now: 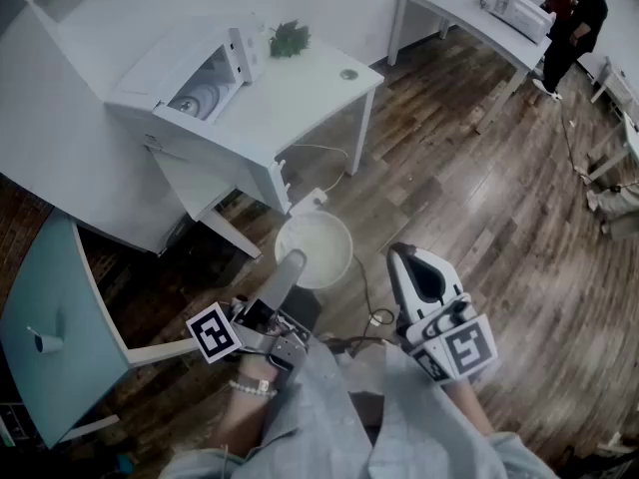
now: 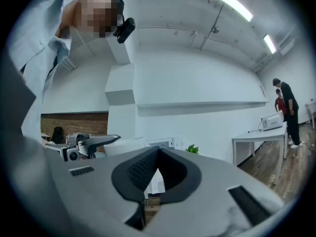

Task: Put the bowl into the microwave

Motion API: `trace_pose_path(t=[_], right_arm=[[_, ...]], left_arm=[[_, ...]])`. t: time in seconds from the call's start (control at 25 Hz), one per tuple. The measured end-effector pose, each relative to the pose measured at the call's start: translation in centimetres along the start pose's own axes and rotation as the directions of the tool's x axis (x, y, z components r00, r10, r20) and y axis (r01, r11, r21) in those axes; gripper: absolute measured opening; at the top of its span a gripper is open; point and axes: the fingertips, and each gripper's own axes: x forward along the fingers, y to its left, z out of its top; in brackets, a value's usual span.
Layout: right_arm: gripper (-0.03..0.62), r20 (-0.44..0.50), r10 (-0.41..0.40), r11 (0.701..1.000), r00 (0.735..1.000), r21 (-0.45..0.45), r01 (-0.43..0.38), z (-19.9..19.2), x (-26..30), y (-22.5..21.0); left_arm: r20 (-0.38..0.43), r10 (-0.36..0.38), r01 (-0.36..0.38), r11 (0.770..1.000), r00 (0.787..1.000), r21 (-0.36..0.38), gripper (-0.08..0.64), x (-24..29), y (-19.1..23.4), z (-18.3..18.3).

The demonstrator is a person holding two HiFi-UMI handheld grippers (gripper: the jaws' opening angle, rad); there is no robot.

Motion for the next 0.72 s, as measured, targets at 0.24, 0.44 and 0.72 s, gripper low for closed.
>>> trace_pose_path(t=[0.24, 0.44, 0.72], right_arm=[[0.002, -0.043, -0.038, 0.999, 0.998, -0.023, 0.037, -1.1, 0.0, -0.6], [0.002, -0.047, -0.045, 0.999, 0.998, -0.023, 0.044, -1.1, 0.2, -0.2], [0.002, -0.048, -0.089, 0.996, 0.995, -0.018, 0.088, -1.1, 0.3, -0.3]], left_arm=[[-0.016, -0.007, 0.007, 1.0, 1.0, -0.002, 0.239, 0.3, 0.1, 0.4], [-0.028, -0.014, 0.014, 1.0, 1.0, -0.003, 0.239, 0.3, -0.1, 0.8], [-0.044, -0.017, 0.016, 1.0, 0.999, -0.009, 0.239, -0.1, 0.0, 1.2]])
